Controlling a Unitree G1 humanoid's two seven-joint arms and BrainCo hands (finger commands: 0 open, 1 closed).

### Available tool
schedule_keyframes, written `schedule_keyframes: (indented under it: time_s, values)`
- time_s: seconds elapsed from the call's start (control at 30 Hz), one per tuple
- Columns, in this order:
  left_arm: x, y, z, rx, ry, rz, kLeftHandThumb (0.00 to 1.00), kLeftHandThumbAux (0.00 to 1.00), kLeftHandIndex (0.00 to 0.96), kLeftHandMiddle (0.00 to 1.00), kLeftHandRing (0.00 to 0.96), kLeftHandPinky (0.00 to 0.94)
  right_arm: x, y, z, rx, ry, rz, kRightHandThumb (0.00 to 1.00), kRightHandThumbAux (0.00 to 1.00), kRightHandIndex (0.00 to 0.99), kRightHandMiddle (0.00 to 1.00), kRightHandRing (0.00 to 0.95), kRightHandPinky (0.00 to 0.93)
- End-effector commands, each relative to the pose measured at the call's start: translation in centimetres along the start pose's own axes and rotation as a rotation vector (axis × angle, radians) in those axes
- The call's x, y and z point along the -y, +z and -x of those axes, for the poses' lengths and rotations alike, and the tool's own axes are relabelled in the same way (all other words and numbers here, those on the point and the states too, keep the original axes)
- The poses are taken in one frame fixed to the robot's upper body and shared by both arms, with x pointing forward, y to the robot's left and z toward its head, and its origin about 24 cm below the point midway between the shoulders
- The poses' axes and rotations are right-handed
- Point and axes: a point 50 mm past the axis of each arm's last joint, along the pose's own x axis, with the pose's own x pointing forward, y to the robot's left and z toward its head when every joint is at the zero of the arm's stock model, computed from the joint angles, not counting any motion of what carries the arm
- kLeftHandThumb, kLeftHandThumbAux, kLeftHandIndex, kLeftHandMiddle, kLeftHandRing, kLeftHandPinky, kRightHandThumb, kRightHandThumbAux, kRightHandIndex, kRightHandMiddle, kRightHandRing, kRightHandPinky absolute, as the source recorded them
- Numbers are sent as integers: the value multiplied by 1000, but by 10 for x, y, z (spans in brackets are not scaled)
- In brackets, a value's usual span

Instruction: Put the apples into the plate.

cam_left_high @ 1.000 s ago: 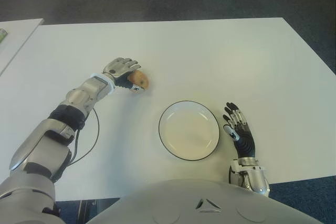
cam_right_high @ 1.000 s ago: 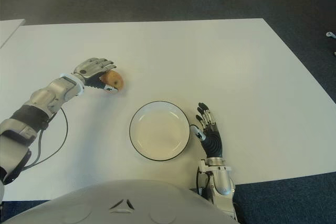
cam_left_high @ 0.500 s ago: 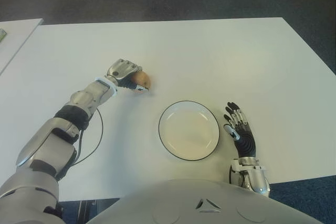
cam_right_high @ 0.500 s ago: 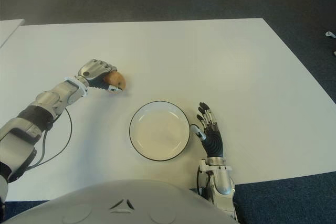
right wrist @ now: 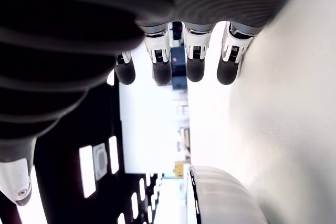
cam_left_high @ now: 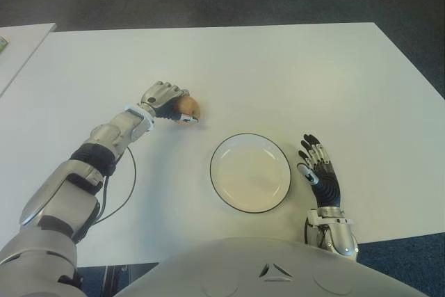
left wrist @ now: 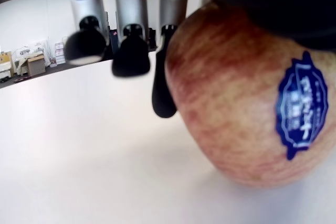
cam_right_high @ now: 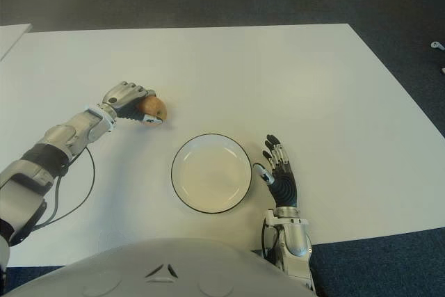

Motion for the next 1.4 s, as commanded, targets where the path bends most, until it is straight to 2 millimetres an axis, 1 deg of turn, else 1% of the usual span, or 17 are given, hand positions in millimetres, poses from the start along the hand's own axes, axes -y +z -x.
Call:
schedule_keyframes:
  time_s: [0.03, 0.3, 0.4, 0.53, 0.67, 0.73, 0.87, 0.93, 1.0, 1.13, 1.4]
  values:
    - [31, 9, 14, 29, -150, 20, 748, 696, 443, 843, 838, 834, 2, -33, 20, -205, -34, -35, 61, 532, 0, 0, 0, 0]
    - [29, 9, 14, 28, -152, 34, 749, 697, 443, 848, 848, 831, 1, -33, 20, -206, -36, -41, 67, 538, 0, 0, 0, 0]
    - [27, 8, 14, 23, -143, 43, 749, 697, 443, 845, 844, 811, 1, -33, 20, -205, -35, -41, 68, 539, 0, 0, 0, 0]
    - [21, 6, 14, 30, -101, 48, 748, 698, 443, 840, 839, 795, 1, -34, 19, -204, -37, -46, 67, 537, 0, 0, 0, 0]
    - [3, 1, 15, 46, -39, 42, 748, 698, 443, 837, 834, 781, 1, -35, 18, -204, -38, -52, 67, 536, 0, 0, 0, 0]
    - [-10, -1, 15, 54, -1, 38, 748, 698, 443, 837, 832, 776, 1, -36, 18, -202, -38, -58, 67, 536, 0, 0, 0, 0]
    - [-41, 2, 17, 77, 81, 20, 747, 697, 443, 840, 830, 778, 1, -36, 18, -200, -35, -62, 66, 536, 0, 0, 0, 0]
    - [-58, 6, 21, 90, 124, 9, 747, 696, 443, 842, 830, 779, 1, -36, 18, -200, -34, -60, 65, 536, 0, 0, 0, 0]
    - [-63, 8, 23, 92, 134, 6, 746, 696, 443, 842, 830, 779, 1, -37, 18, -199, -33, -59, 65, 536, 0, 0, 0, 0]
    - [-83, 16, 27, 105, 211, -13, 745, 695, 443, 841, 828, 775, 0, -39, 18, -216, -30, -50, 64, 543, 0, 0, 0, 0]
    - [-107, 32, 30, 138, 310, -15, 745, 695, 444, 834, 823, 758, 2, -42, 18, -242, -7, -2, 57, 562, 0, 0, 0, 0]
